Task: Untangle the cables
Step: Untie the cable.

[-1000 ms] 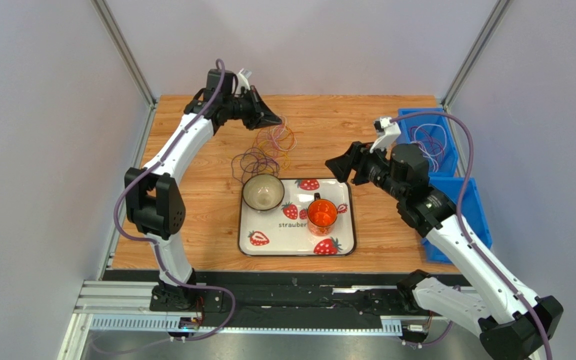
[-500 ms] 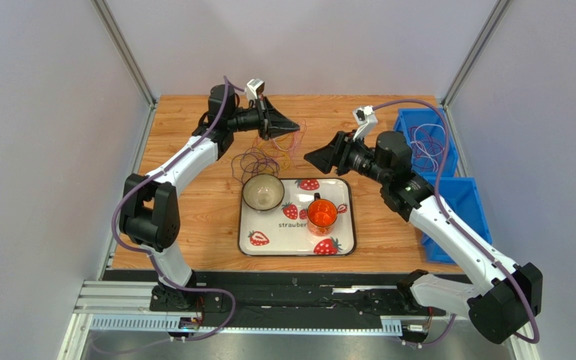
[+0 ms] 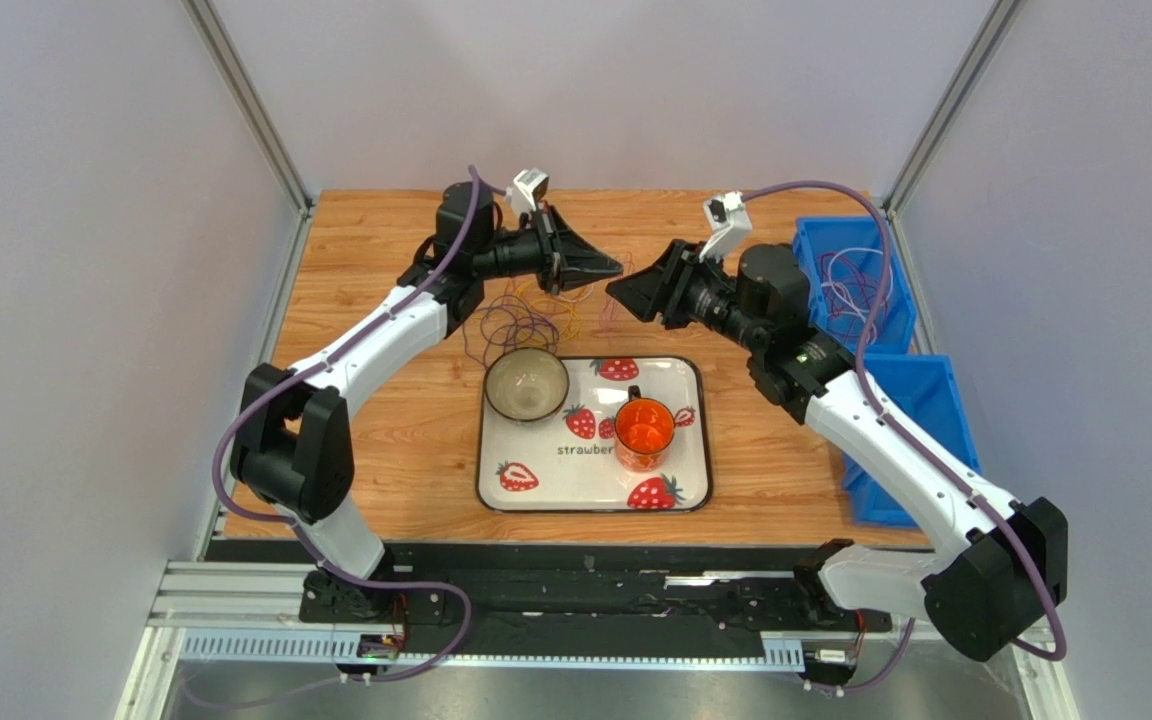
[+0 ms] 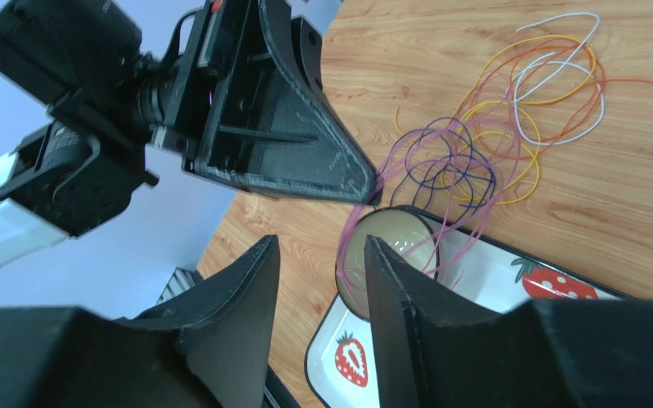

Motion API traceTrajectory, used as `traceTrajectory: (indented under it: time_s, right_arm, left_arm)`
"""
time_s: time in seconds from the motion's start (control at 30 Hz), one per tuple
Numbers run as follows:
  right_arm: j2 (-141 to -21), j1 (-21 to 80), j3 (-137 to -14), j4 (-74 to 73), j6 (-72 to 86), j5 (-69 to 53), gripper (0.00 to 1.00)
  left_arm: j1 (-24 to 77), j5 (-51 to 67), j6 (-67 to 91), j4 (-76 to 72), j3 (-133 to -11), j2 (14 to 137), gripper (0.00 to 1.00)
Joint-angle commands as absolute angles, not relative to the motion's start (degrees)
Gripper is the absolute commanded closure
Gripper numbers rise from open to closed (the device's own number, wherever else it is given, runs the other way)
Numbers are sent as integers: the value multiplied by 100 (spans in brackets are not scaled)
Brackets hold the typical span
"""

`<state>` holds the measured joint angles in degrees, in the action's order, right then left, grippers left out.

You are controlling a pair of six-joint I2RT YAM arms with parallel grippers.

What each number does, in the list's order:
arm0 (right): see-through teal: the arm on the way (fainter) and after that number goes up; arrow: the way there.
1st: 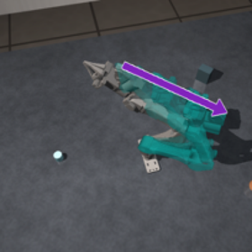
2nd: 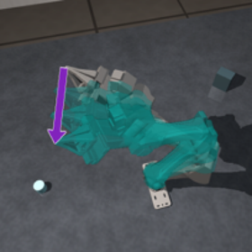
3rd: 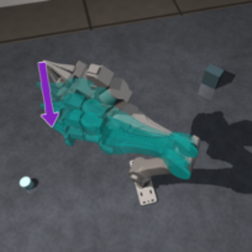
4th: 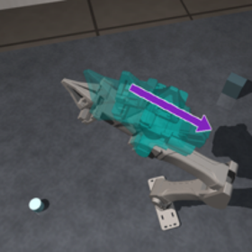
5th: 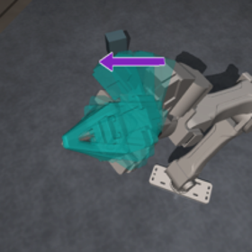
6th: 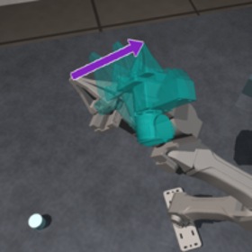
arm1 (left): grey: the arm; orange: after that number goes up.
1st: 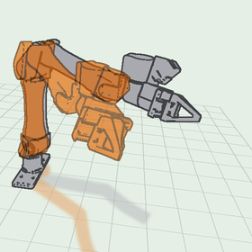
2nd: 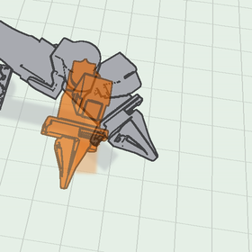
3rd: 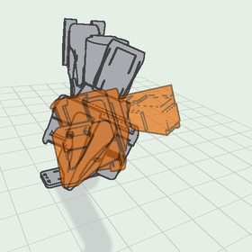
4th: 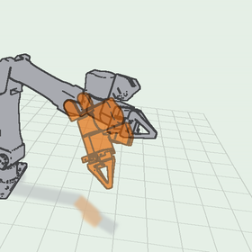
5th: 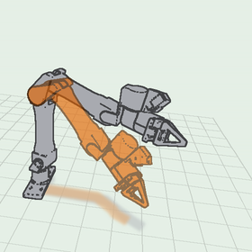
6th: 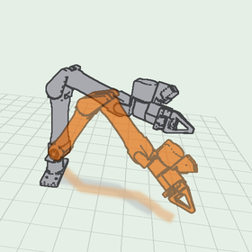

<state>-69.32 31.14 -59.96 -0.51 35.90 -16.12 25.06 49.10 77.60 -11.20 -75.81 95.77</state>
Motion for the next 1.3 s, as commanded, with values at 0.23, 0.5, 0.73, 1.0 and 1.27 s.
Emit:
traceTrajectory:
  time_s: [0.23, 0.5, 0.73, 1.0, 1.27]
  right_arm:
    - [-7040, 3630, -6926, -1449, 3024, 191, 61]
    - [-6970, 3911, -7023, -2048, 2953, 835, 60]
    - [-7242, 3929, -7110, -2004, 2944, 756, 59]
    - [-7541, 3972, -7286, -1951, 2944, 738, 60]
    - [-7541, 4025, -7330, -1995, 2918, 914, 100]
  left_arm:
    - [2839, 3648, 6997, 377, -7980, 9062, 100]
    - [2892, 3305, 6776, 720, -8103, 8983, 100]
    - [2997, 3243, 6715, 782, -8191, 9026, 100]
    - [3059, 3182, 6627, 896, -8244, 9026, 100]
    - [3120, 3173, 6601, 905, -8253, 9035, 100]
